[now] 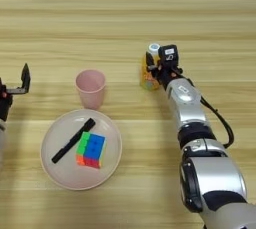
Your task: Move the objects on the table
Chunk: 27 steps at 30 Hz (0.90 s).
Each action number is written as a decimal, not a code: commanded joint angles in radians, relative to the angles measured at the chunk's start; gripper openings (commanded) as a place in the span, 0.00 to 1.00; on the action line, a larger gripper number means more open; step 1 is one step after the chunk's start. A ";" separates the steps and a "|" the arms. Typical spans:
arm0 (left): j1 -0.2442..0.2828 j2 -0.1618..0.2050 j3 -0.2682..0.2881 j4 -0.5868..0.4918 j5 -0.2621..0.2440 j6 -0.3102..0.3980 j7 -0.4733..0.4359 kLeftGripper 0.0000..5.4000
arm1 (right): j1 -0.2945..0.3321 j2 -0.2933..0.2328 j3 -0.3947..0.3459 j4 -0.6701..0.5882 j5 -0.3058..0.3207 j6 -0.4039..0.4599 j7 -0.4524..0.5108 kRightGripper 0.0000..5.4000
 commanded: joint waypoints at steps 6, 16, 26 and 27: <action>-0.009 0.003 -0.003 0.009 0.010 -0.008 0.001 1.00 | 0.015 0.005 -0.009 -0.049 0.011 0.003 0.017 0.34; -0.011 0.003 -0.003 0.012 0.011 -0.009 0.002 1.00 | 0.124 0.002 -0.002 -0.305 0.048 0.082 0.082 0.33; -0.016 0.007 -0.002 0.020 0.010 -0.011 0.000 1.00 | 0.304 -0.018 0.018 -0.691 0.106 0.273 0.158 0.33; -0.017 0.008 -0.001 0.021 0.010 -0.011 0.000 1.00 | 0.321 -0.020 0.019 -0.726 0.113 0.294 0.164 0.33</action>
